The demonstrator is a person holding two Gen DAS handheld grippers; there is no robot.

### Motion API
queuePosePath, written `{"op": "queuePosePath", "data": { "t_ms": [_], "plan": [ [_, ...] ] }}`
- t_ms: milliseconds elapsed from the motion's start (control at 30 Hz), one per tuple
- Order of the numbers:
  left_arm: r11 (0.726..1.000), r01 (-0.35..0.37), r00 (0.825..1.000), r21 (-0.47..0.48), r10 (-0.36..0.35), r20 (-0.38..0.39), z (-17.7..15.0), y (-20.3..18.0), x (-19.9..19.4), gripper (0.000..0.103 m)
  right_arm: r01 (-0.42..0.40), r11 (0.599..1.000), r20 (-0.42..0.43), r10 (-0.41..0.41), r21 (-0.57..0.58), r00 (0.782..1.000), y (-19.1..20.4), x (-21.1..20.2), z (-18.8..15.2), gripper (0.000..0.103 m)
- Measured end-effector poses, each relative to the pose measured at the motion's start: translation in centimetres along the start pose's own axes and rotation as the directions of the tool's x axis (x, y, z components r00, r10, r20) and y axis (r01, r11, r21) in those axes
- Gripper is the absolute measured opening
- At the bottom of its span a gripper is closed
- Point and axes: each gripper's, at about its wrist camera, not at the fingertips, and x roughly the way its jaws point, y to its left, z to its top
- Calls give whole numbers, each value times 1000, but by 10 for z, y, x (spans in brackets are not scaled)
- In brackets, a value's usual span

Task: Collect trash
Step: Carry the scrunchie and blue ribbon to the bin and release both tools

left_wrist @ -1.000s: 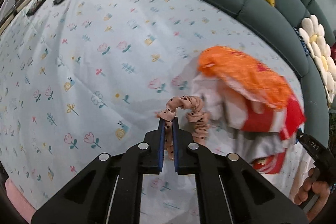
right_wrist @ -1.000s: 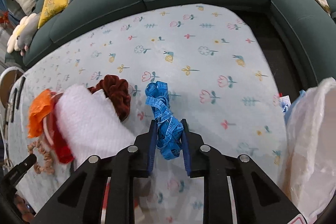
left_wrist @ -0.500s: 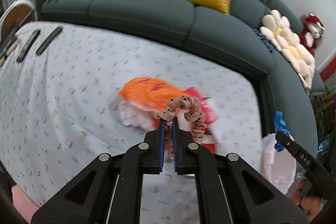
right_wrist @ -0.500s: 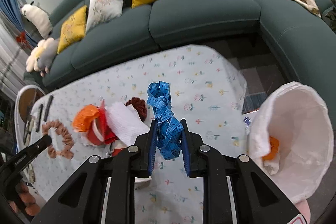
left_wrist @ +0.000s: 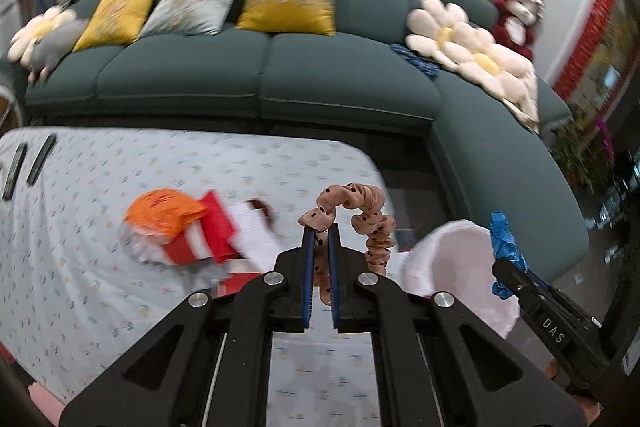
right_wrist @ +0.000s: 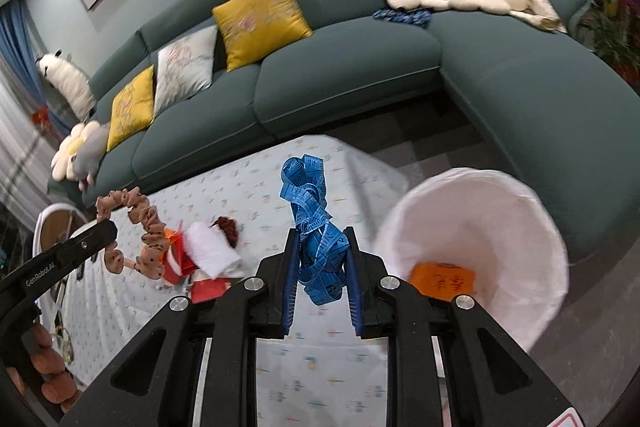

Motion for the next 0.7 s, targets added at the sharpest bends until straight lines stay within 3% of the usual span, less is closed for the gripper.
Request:
{"op": "queuePosePath", "data": {
  "t_ms": [433,700],
  "plan": [
    [977,93,996,190,-90,-24,-12,-121,10,6,59,991,46,-65,124,997,-90,-35,-14,20],
    [958,128,992,256,-118,-54,-22,-168,22,6,83,979,33,-90,185,995,-128,-37,-29,20]
  ]
}}
